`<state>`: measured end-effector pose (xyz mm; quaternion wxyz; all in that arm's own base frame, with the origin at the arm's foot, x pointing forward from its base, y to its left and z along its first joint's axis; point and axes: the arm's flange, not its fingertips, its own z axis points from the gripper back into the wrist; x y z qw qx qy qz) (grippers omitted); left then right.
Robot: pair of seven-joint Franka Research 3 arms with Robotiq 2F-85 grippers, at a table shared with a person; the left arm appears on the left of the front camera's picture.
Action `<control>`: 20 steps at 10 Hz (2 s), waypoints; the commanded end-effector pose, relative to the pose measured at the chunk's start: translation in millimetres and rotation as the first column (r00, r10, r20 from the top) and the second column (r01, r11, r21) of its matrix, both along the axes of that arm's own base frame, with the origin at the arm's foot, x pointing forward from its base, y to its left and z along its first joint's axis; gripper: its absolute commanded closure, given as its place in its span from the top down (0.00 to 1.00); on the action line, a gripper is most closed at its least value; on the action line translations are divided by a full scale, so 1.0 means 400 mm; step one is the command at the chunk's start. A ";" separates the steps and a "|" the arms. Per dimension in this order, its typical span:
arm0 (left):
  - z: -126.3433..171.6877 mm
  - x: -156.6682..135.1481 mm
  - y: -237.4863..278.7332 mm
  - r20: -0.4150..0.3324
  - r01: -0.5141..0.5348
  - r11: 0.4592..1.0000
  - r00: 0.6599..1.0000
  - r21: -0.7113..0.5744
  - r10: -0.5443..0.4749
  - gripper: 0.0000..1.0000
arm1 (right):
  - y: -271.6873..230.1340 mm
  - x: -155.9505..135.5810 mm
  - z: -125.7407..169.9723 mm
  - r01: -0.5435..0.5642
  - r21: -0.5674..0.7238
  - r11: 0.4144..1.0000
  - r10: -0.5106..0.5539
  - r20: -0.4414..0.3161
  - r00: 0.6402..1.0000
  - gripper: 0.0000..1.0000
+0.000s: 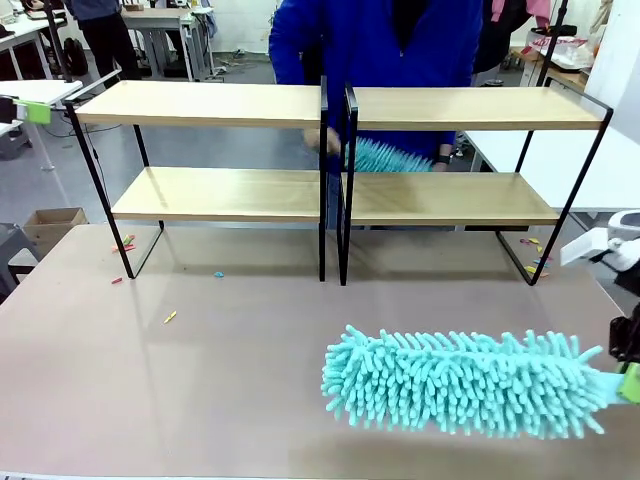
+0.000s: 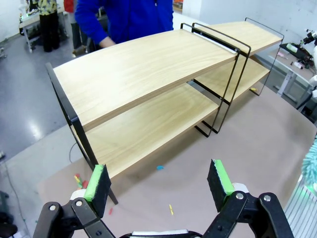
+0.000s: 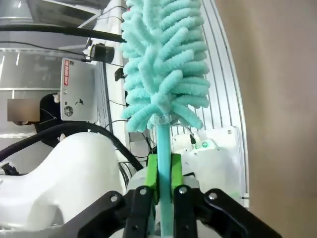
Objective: Clean the shelves.
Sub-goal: Place the Duster on the table.
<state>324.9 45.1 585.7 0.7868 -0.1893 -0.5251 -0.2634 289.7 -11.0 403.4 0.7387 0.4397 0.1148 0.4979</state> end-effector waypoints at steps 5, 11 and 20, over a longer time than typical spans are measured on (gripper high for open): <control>-0.019 0.029 -0.006 -0.104 0.124 0.986 0.985 -0.108 -0.135 1.00 | -0.069 0.107 -0.006 0.084 0.057 0.995 -0.082 -0.035 0.996 0.12; -0.446 -0.074 -0.133 -0.796 0.035 0.917 0.485 -0.397 -0.363 1.00 | -0.030 0.241 -0.114 0.139 0.048 0.989 -0.136 -0.060 0.989 0.12; -0.430 0.031 -0.078 -0.794 0.016 0.913 0.489 -0.407 -0.362 1.00 | -0.132 0.306 -0.111 0.429 -0.167 0.888 -0.404 0.164 0.900 1.00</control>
